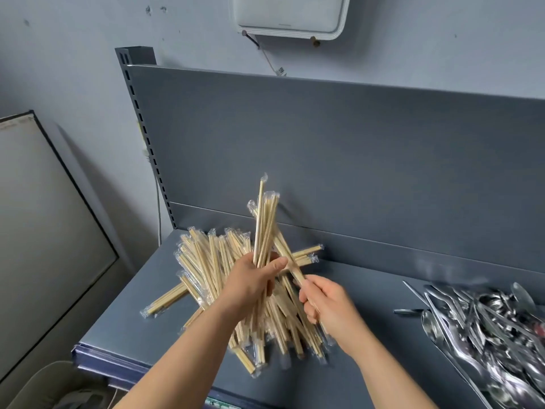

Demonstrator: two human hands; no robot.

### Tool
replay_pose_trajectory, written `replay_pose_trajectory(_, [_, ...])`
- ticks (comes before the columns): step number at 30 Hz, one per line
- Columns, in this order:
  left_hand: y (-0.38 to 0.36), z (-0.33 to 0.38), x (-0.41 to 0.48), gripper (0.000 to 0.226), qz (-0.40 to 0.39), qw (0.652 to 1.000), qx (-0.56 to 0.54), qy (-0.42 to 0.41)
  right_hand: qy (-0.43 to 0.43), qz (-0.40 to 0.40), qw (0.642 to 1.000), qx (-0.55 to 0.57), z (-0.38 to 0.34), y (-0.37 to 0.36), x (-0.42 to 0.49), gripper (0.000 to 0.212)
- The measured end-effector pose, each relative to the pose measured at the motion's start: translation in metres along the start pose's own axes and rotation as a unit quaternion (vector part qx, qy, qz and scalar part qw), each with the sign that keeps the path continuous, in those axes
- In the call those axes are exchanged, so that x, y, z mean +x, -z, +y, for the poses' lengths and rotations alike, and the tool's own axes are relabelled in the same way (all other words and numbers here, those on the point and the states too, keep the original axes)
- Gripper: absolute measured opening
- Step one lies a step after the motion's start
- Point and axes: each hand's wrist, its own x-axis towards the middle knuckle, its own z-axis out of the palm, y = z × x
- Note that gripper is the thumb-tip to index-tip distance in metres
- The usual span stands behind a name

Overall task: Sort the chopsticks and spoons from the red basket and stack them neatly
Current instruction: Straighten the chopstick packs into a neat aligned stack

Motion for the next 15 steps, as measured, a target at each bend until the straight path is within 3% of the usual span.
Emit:
replay_pose_trajectory(6, [-0.037, 0.019, 0.002, 0.022, -0.049, 0.998, -0.043, -0.005, 0.054, -0.057, 0.996, -0.04, -0.012, 0.026, -0.01, 0.021])
replay_pose_trajectory(9, [-0.051, 0.021, 0.0, 0.016, -0.071, 0.996, -0.052, -0.028, 0.06, 0.005, 0.998, -0.025, -0.017, 0.046, -0.006, 0.016])
replay_pose_trajectory(11, [-0.06, 0.017, -0.003, 0.019, -0.075, 0.996, 0.016, -0.056, 0.063, 0.062, 0.996, 0.006, -0.03, 0.062, -0.002, 0.017])
replay_pose_trajectory(13, [-0.071, 0.015, -0.006, 0.017, -0.097, 0.993, 0.032, -0.064, 0.085, 0.043, 0.995, 0.023, -0.05, 0.075, 0.004, 0.019])
replay_pose_trajectory(15, [-0.086, 0.012, -0.007, 0.011, -0.141, 0.988, -0.018, -0.059, 0.107, -0.007, 0.994, 0.036, -0.071, 0.082, 0.007, 0.028])
